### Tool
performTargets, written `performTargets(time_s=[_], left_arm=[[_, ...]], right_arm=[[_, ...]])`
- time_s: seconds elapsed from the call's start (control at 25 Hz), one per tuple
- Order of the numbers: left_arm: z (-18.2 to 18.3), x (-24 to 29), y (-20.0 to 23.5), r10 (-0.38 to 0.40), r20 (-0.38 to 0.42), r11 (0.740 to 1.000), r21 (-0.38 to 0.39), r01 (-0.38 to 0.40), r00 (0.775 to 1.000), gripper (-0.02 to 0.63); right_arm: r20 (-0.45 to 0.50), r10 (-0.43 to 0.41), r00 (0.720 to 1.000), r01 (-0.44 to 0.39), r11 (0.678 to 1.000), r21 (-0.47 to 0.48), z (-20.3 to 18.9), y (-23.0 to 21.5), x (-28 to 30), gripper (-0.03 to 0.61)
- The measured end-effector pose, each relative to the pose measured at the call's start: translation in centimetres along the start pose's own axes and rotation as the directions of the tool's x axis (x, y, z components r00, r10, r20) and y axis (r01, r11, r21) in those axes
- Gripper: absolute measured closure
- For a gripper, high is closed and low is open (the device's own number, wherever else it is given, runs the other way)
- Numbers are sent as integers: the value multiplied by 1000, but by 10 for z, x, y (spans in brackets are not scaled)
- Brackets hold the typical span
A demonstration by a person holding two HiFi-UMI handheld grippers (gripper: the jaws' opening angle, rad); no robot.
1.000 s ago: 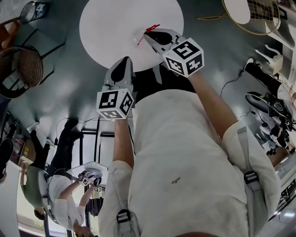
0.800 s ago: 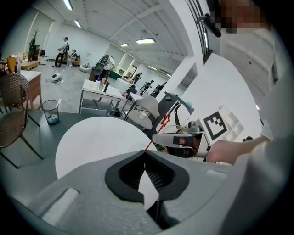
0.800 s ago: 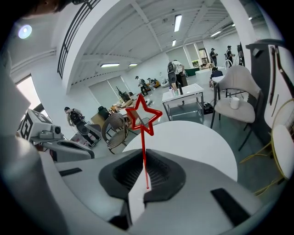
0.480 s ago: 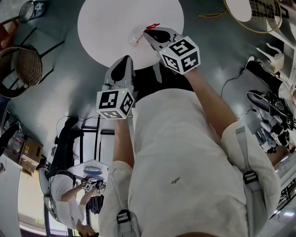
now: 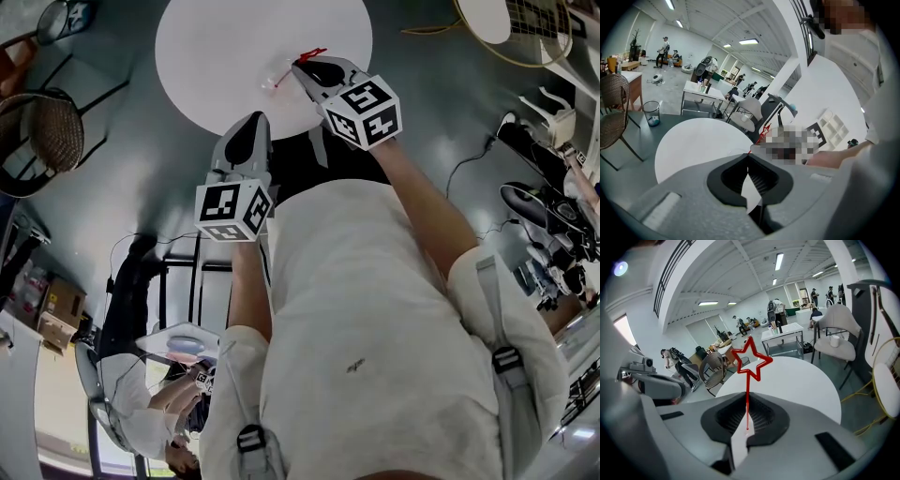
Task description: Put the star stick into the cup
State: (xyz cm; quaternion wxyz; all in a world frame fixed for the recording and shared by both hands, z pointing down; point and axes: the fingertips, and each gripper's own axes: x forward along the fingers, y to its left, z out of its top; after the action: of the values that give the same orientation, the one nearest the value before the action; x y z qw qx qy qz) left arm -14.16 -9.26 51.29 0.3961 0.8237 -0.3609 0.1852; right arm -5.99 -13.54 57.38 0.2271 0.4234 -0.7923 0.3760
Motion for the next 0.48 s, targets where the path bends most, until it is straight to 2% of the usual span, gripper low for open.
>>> performTargets(time_s=[0.48], left_arm=[[-2, 4, -8, 6, 5, 1000, -12, -6, 1000, 603]], right_arm=[[-23, 1, 1000, -1, 1000, -16, -8, -6, -3, 551]])
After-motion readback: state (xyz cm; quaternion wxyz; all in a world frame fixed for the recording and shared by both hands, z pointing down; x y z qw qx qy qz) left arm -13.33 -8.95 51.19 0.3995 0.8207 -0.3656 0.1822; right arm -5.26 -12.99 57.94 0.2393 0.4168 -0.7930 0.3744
